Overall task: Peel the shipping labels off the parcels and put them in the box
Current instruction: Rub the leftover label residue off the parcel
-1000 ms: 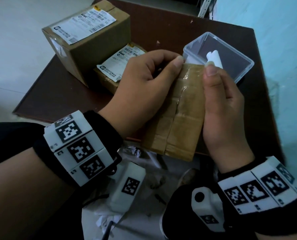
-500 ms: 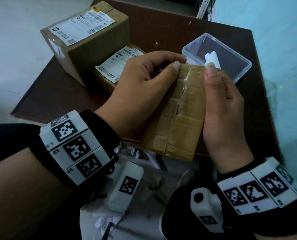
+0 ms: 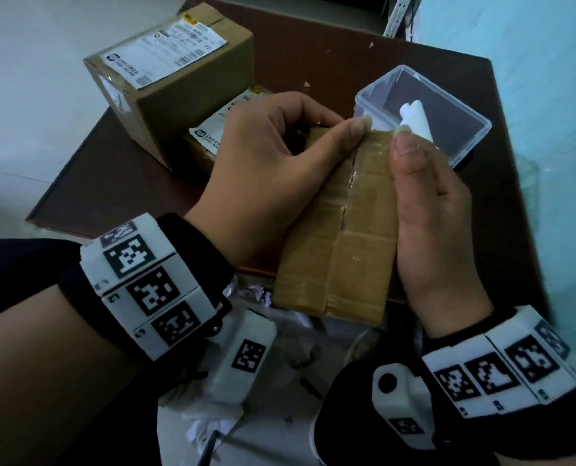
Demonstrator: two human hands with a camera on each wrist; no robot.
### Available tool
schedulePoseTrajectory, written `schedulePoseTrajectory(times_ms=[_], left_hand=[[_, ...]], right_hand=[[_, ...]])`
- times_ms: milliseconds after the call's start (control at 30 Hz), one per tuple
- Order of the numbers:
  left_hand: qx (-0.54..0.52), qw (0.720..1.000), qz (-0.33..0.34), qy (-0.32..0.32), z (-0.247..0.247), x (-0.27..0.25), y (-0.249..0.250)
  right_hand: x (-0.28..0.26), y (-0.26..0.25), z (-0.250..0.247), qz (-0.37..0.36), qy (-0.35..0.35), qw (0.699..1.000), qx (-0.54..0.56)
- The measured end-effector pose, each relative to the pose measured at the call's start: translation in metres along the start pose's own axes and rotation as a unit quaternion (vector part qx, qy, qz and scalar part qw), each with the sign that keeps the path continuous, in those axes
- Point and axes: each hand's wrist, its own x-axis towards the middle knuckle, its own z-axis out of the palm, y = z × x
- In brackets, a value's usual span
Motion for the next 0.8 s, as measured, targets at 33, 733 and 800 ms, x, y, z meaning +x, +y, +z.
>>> schedulePoseTrajectory(times_ms=[33,733,800], left_hand=[[0.031,0.999,0.005,0.003,0.000,0.000,-0.001],[-0.042,0.993,0.014,-0.112,-0.013,0.010,-0.003],[-0.056,0.995,-0.010,-0.078,-0.011,0.011,-0.002]], right_hand=[[0.000,-0.001,0.000,0.006,-0.007,1.000,0.009],[0.011,-0.002,-0.008,0.013,-0.024,0.999,-0.033],[0.012,-0.004,-0.009,0.022,-0.027,0.999,-0.016]])
